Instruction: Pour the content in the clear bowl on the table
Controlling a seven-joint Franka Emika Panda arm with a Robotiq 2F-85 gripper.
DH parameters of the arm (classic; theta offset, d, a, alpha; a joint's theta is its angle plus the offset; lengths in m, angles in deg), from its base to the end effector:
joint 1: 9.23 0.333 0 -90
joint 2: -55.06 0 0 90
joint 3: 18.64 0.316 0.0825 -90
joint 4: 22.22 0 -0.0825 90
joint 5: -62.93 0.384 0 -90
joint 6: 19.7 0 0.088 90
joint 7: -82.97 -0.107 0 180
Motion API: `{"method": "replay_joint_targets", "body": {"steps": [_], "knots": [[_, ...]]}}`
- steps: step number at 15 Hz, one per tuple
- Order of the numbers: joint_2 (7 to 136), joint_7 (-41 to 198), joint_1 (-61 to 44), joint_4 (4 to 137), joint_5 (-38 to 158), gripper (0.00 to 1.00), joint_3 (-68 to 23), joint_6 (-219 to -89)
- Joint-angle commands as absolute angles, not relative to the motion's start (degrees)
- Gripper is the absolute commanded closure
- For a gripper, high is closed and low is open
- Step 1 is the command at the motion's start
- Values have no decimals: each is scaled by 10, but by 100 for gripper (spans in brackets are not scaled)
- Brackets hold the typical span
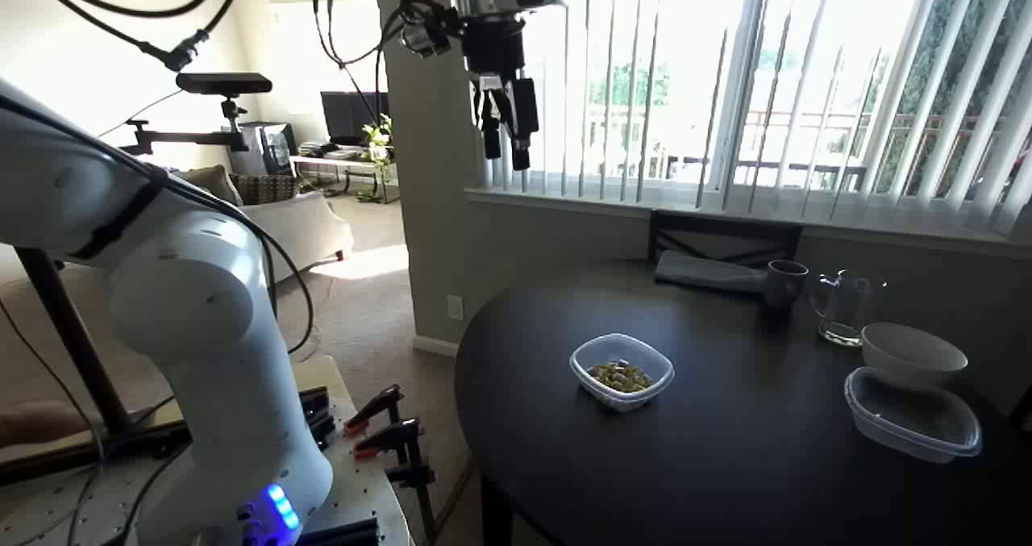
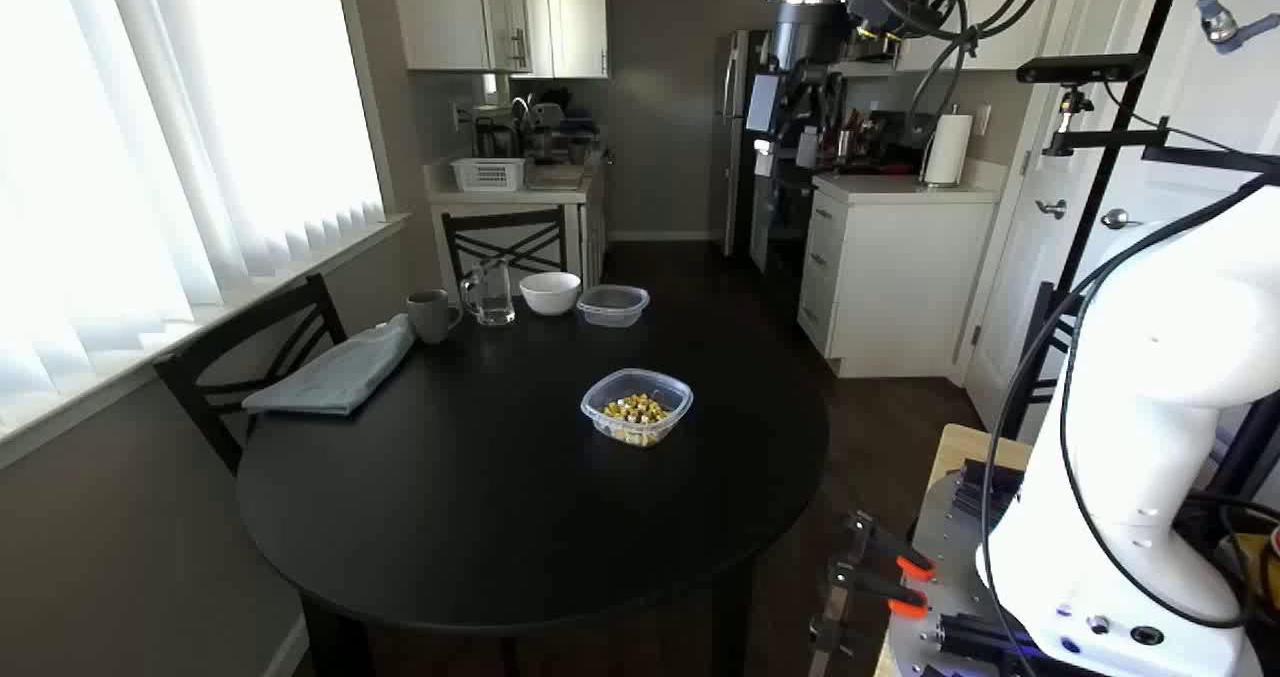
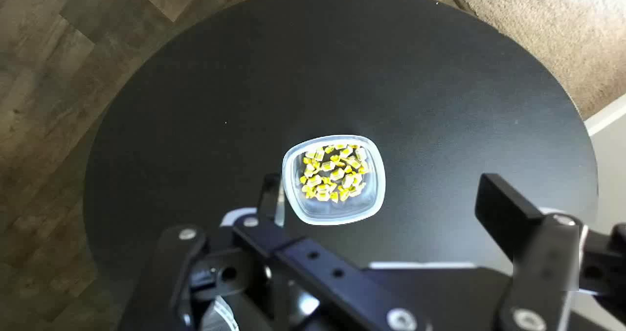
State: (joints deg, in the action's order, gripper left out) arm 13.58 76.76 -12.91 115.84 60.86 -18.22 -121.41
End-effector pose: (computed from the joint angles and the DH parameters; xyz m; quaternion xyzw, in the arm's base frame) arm 0.3399 -0.0220 0.5637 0.9956 -0.0804 0.0452 0.0191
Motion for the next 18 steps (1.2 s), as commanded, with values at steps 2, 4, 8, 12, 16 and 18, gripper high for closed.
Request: {"method": "replay_joint_targets", "body": {"steps": [2,4,8,12,16,18], "knots": [[136,767,-128,1157,608,0,-183,-1213],[136,767,-128,1157,608,0,-183,-1213],[136,767,-128,1157,608,0,-183,-1213],[136,767,-128,1157,608,0,-183,-1213],[148,735,-156,1175,579,0,-180,-1304],[186,745,-169,1192,564,0,-205,-1385]]}}
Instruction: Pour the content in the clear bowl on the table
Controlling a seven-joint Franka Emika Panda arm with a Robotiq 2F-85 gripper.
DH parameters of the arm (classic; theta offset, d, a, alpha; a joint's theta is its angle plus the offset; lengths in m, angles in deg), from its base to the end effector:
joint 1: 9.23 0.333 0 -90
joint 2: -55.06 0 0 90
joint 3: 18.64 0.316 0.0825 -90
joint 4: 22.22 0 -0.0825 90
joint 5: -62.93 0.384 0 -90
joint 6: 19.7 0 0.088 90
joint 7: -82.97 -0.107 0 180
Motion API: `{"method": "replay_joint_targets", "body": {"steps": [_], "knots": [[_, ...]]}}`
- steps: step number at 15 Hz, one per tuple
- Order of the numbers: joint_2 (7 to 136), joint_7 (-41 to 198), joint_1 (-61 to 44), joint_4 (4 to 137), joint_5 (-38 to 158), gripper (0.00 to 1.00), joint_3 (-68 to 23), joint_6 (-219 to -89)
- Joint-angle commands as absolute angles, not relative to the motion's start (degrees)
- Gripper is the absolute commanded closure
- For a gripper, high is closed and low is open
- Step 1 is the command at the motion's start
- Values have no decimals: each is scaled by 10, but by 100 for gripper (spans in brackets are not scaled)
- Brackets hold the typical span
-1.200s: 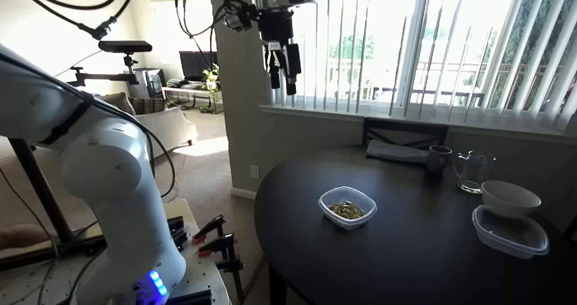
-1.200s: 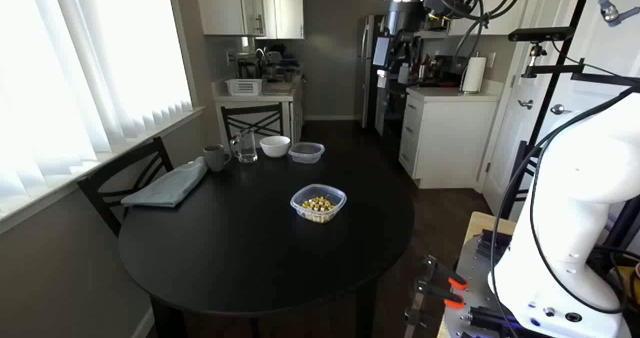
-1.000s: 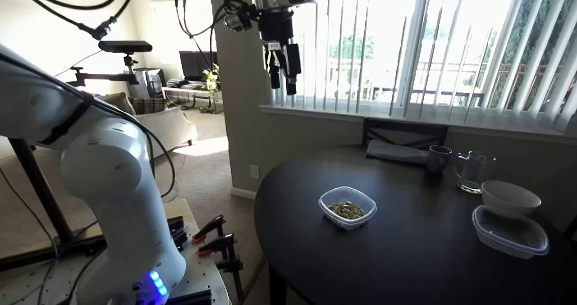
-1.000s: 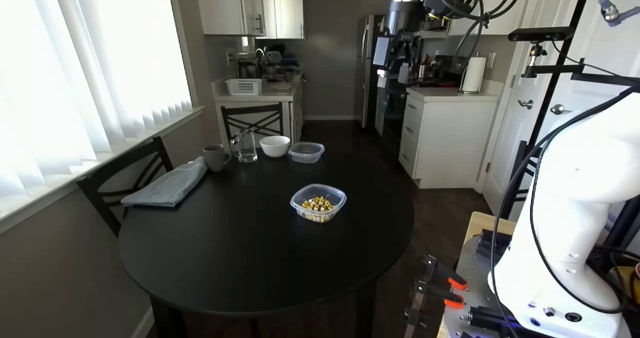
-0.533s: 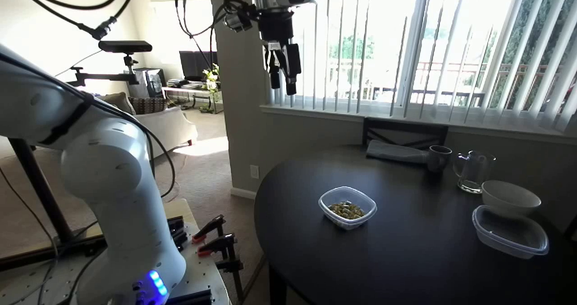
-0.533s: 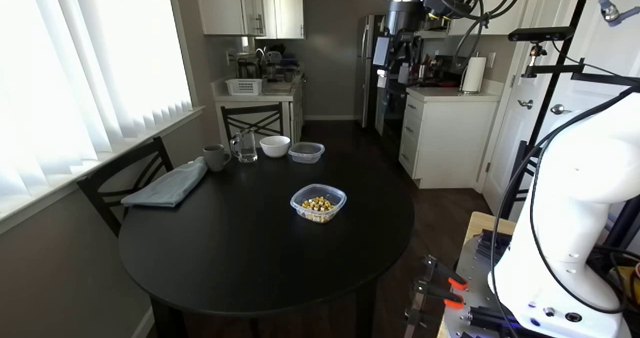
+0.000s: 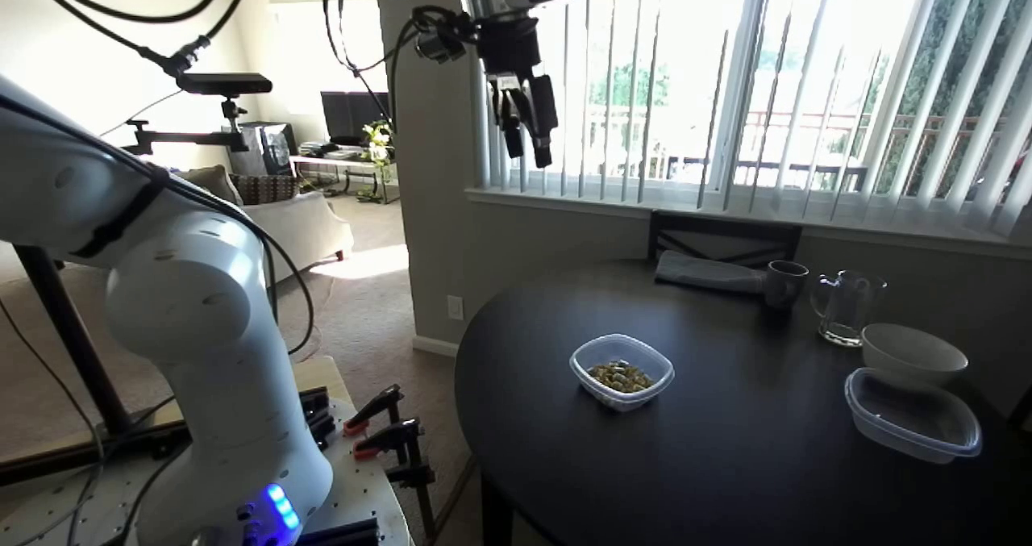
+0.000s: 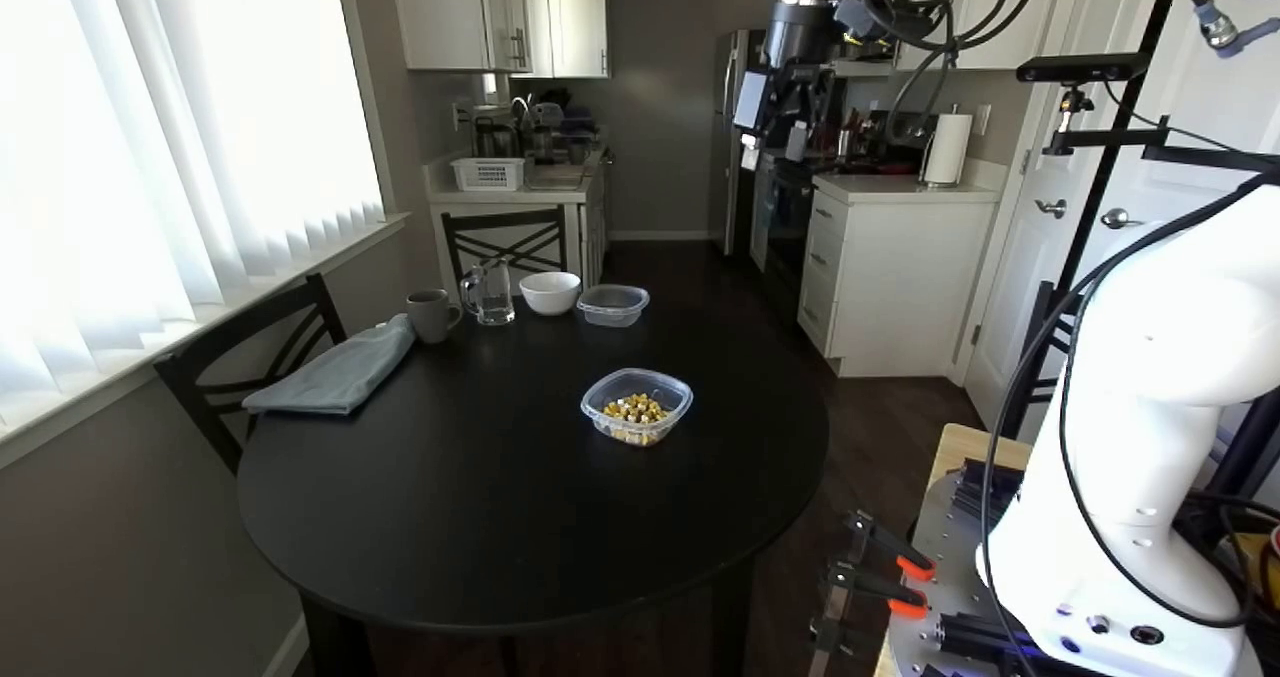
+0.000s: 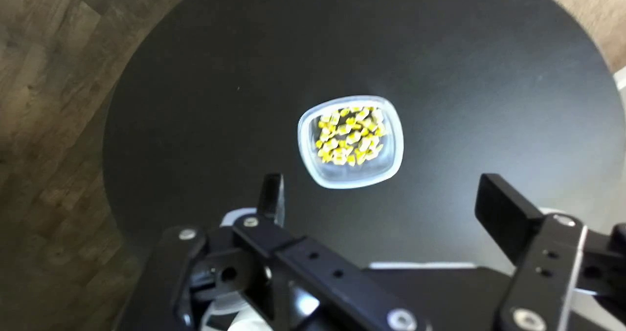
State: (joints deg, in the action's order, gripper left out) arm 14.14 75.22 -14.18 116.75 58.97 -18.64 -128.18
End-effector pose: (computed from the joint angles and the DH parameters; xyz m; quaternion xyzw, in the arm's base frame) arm 0.3513 -0.0355 0.5646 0.9900 -0.1022 0.0916 0.0314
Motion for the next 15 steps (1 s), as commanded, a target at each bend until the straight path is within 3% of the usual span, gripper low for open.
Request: {"method": "replay_joint_targets", "body": {"steps": [1,8,15], "knots": [[212,738,-180,1199,556,0,-208,-1428],[475,729,-166,1160,600,0,-220,-1593],[750,732,-160,996,700,0,-237,-1595]]}}
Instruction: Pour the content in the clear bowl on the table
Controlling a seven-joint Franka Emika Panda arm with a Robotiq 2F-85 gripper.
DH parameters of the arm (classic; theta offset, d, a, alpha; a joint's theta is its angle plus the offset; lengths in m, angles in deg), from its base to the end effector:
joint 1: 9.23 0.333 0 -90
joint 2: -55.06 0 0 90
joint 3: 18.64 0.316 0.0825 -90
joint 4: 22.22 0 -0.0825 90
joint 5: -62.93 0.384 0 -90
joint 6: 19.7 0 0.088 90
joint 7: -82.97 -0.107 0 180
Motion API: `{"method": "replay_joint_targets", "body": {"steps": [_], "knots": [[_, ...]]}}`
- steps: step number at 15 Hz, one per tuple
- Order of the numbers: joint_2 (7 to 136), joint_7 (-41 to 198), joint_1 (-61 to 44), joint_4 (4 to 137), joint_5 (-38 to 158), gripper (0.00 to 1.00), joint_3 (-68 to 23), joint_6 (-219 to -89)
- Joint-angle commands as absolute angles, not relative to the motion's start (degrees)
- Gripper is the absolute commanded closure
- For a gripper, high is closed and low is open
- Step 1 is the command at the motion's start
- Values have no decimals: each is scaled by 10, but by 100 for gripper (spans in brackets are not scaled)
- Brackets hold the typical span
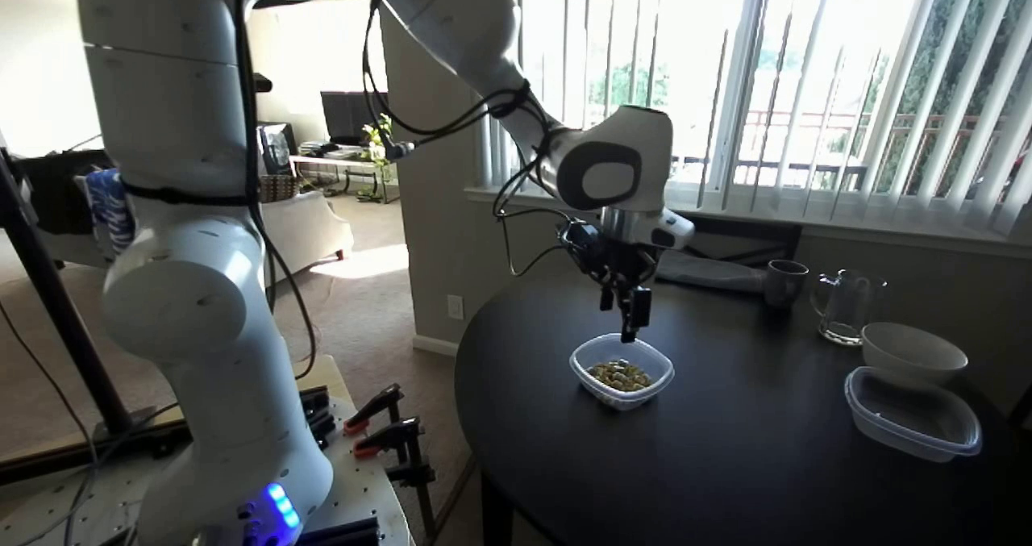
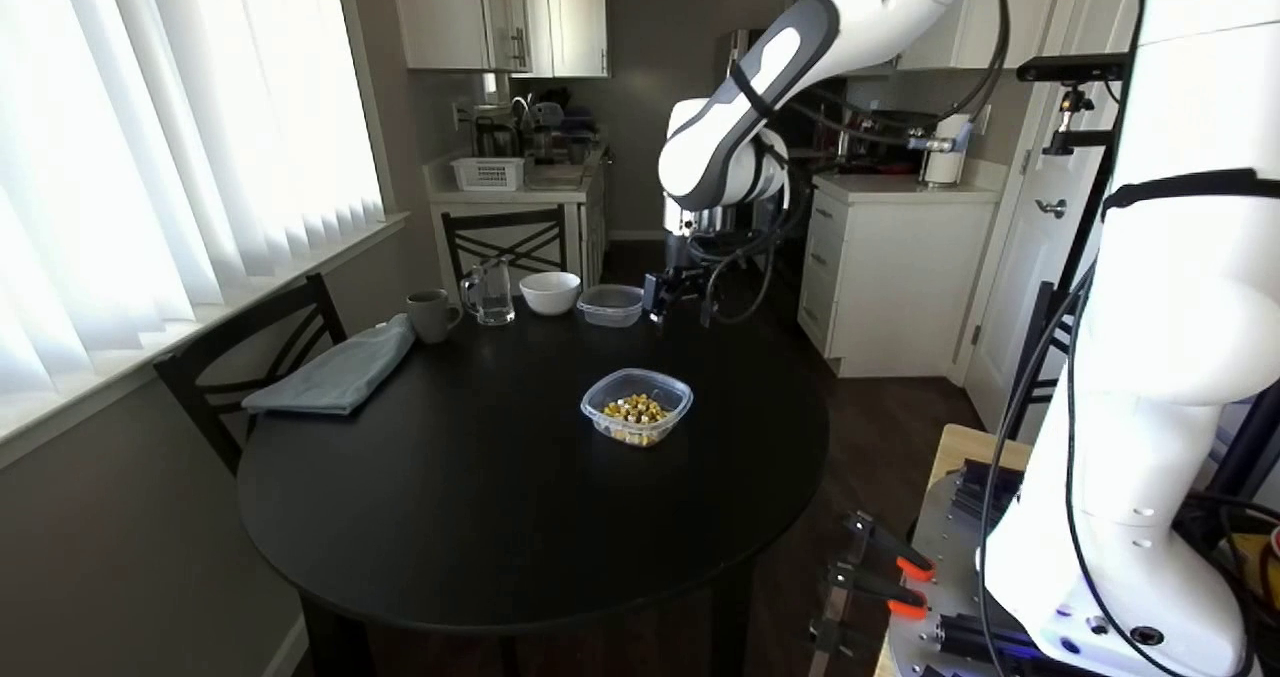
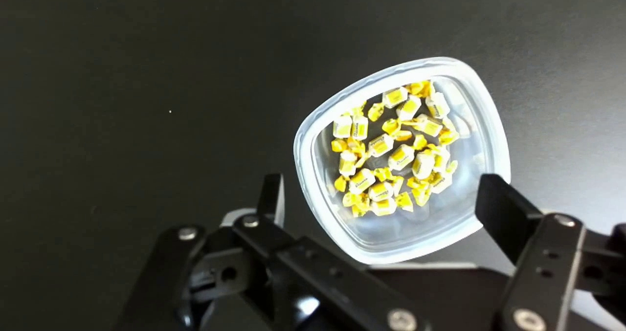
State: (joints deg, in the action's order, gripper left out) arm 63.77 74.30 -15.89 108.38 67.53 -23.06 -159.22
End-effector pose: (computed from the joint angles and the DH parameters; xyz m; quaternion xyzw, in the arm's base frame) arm 0.5209 -0.1018 0.2890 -0.9794 0.2010 -0.0026 0.0202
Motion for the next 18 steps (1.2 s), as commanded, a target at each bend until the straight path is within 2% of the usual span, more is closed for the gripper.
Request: {"method": "replay_joint_targets", "body": {"steps": [1,3,10,18], "knots": [[675,743,-154,1057,683,0,-238,-1591],[715,743,-155,1032,684,0,-240,-1591],[692,743,-153,1039,683,0,-240,-1590],[788,739,-159,987,706,0,-248,-1736]]}}
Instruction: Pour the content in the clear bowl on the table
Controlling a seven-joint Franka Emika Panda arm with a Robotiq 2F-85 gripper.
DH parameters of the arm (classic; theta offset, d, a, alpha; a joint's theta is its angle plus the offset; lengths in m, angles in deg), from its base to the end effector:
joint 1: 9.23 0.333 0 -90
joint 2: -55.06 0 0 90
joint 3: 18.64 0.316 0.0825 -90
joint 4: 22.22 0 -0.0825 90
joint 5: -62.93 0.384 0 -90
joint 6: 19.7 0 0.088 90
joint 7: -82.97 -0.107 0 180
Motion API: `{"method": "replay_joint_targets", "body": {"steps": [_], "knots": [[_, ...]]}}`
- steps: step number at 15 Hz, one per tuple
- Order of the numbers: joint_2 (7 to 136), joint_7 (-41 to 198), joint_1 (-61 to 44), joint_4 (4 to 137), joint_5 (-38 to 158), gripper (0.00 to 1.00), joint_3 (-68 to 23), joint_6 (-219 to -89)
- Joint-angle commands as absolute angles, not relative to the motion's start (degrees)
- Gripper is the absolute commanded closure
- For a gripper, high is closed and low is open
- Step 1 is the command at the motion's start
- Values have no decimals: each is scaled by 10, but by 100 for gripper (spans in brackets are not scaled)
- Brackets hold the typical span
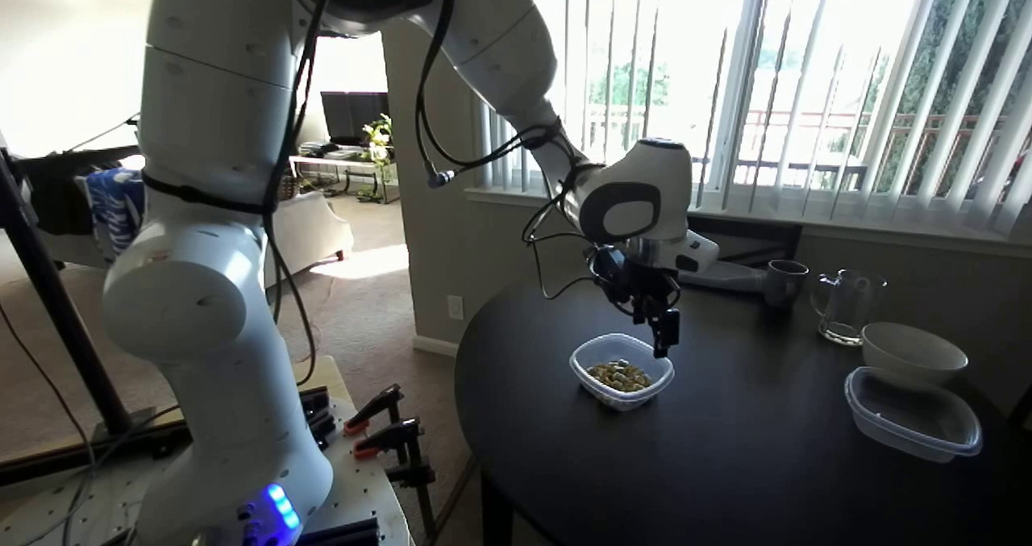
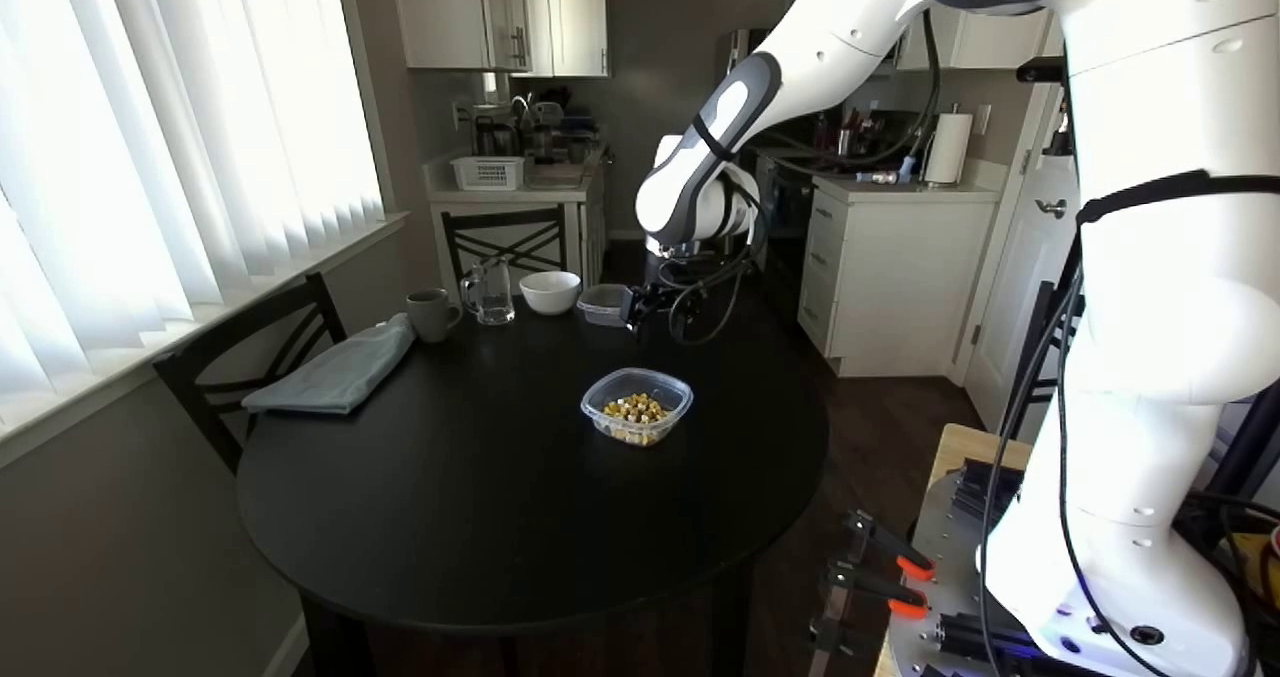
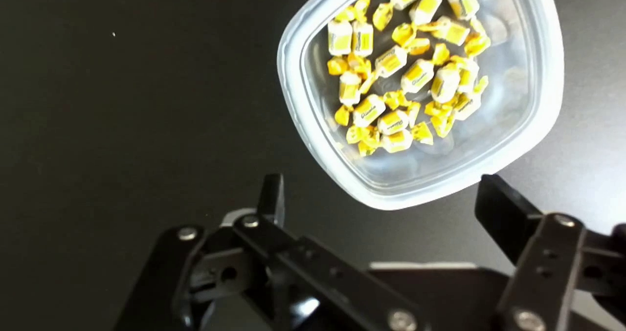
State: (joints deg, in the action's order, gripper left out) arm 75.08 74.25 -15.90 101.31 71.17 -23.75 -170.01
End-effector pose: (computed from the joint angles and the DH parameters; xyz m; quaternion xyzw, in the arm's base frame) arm 0.5673 -0.1213 0.2466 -0.9703 0.2330 -0.0609 0.0226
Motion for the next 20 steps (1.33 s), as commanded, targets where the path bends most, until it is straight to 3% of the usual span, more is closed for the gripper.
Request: {"method": "replay_joint_targets", "body": {"steps": [1,10,20], "knots": [[801,731,-153,979,685,0,-262,-1748],[907,760,-134,895,573,0,-316,-1717],[796,824,-139,1045,499,0,-341,-1779]]}}
